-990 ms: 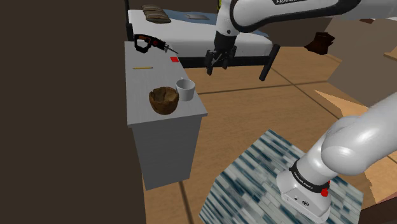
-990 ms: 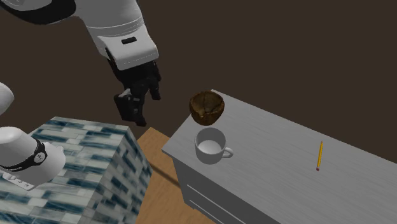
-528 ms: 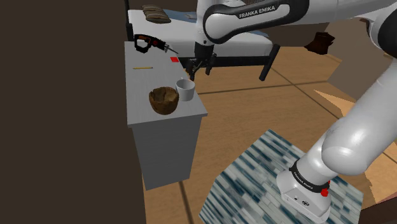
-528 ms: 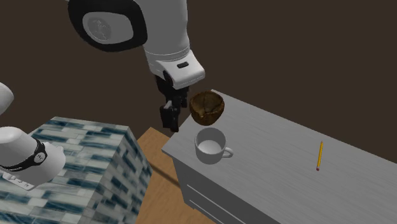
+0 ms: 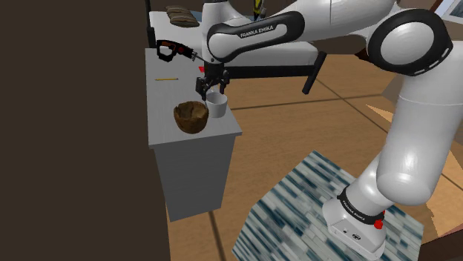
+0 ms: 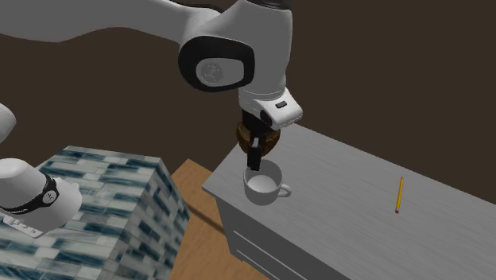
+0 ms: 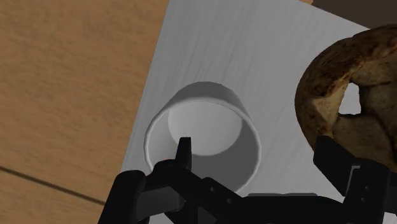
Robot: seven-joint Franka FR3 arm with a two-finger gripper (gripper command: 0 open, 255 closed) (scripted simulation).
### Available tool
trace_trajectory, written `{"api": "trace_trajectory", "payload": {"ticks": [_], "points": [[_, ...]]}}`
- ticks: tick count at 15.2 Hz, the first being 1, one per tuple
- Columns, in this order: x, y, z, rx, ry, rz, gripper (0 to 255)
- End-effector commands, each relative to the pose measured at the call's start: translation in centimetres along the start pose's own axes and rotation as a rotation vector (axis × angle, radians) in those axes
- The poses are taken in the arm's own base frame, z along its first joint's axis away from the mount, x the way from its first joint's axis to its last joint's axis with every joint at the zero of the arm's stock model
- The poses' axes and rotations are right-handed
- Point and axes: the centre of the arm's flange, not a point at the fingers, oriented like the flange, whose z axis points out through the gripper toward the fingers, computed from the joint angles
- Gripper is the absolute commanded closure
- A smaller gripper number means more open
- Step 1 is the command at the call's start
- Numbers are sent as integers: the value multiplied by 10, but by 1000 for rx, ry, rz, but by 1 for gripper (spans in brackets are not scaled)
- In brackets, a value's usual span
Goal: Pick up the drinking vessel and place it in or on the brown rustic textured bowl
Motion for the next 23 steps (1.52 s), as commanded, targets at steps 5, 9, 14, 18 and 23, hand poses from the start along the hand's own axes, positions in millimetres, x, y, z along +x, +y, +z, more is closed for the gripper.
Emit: {"api": "trace_trajectory", "payload": {"ticks": [5, 9, 14, 18, 23], "points": [[23, -12, 35, 0, -9, -1, 0], [22, -12, 59, 0, -9, -1, 0], [22, -12, 59, 0, -9, -1, 0], [25, -7, 56, 0, -8, -1, 255], [22, 1, 50, 0, -8, -1, 255]]}}
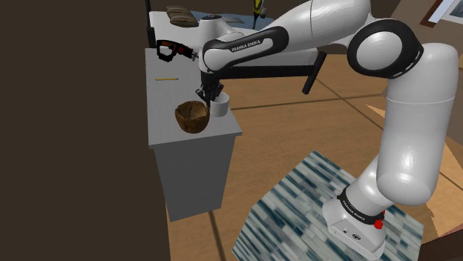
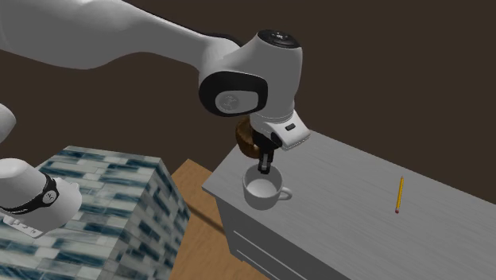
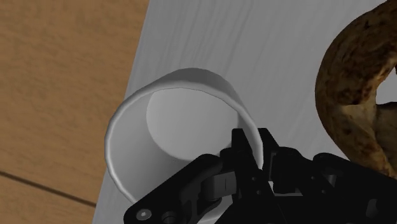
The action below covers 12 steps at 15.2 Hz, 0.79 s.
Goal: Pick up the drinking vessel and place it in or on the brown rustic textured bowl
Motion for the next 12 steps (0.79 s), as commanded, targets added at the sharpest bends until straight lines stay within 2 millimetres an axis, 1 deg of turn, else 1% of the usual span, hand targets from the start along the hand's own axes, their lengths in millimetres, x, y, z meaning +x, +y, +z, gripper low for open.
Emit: {"api": "trace_trajectory", "payload": {"ticks": [1, 3, 4, 12], "points": [[-1, -1, 2, -1, -5, -1, 255], [-2, -1, 2, -1, -5, -1, 255], [0, -13, 11, -1, -5, -1, 255], [0, -11, -32, -1, -5, -1, 255]]}}
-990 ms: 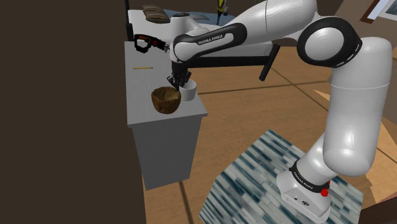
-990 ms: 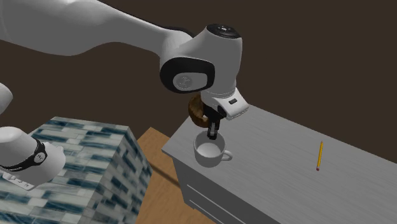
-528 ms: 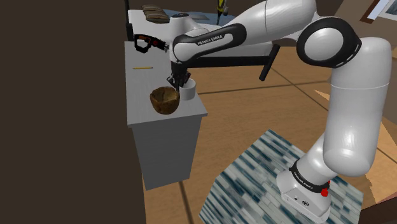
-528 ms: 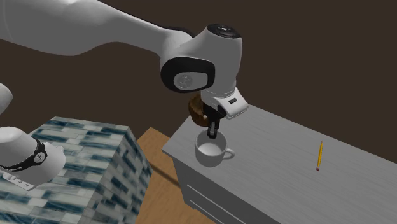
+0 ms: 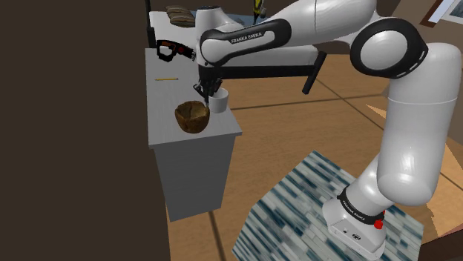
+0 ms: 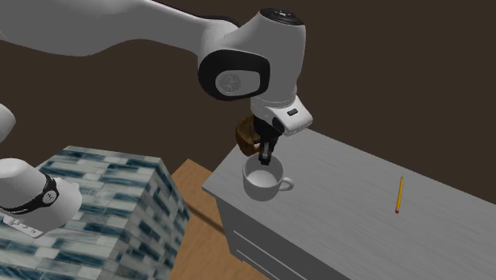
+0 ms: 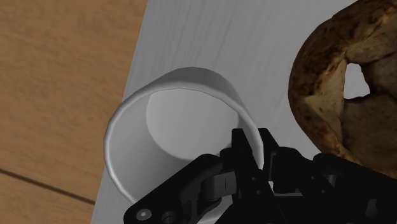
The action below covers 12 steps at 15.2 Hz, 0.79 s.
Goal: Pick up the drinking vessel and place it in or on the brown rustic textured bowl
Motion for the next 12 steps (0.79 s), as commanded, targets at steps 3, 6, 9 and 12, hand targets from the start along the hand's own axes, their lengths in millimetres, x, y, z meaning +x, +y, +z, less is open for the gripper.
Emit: {"api": "trace_trajectory", "payload": {"ticks": [3, 6, 9, 12], "points": [[1, 1, -20, 0, 0, 0, 255], [1, 2, -35, 0, 0, 0, 255], [1, 3, -51, 0, 0, 0, 255], [1, 4, -67, 0, 0, 0, 255]]}}
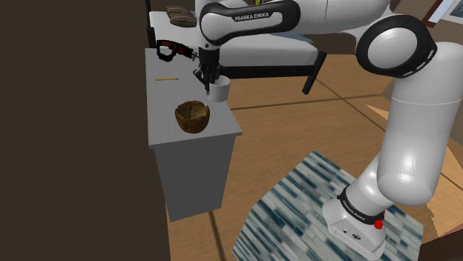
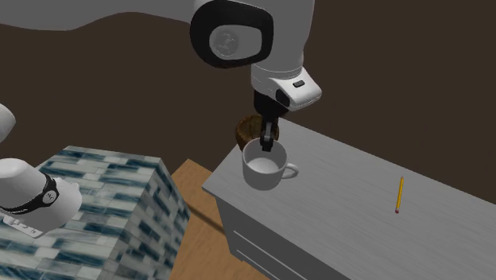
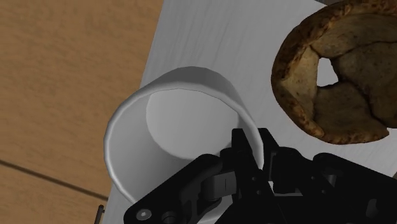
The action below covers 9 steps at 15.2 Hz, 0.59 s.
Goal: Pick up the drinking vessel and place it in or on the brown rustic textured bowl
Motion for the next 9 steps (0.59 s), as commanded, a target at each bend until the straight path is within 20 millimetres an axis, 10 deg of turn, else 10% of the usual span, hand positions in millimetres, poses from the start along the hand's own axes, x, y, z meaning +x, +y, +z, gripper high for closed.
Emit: {"api": "trace_trajectory", "payload": {"ticks": [1, 9], "points": [[0, 1, -11, 0, 0, 0, 255], [0, 3, -54, 0, 0, 0, 255]]}}
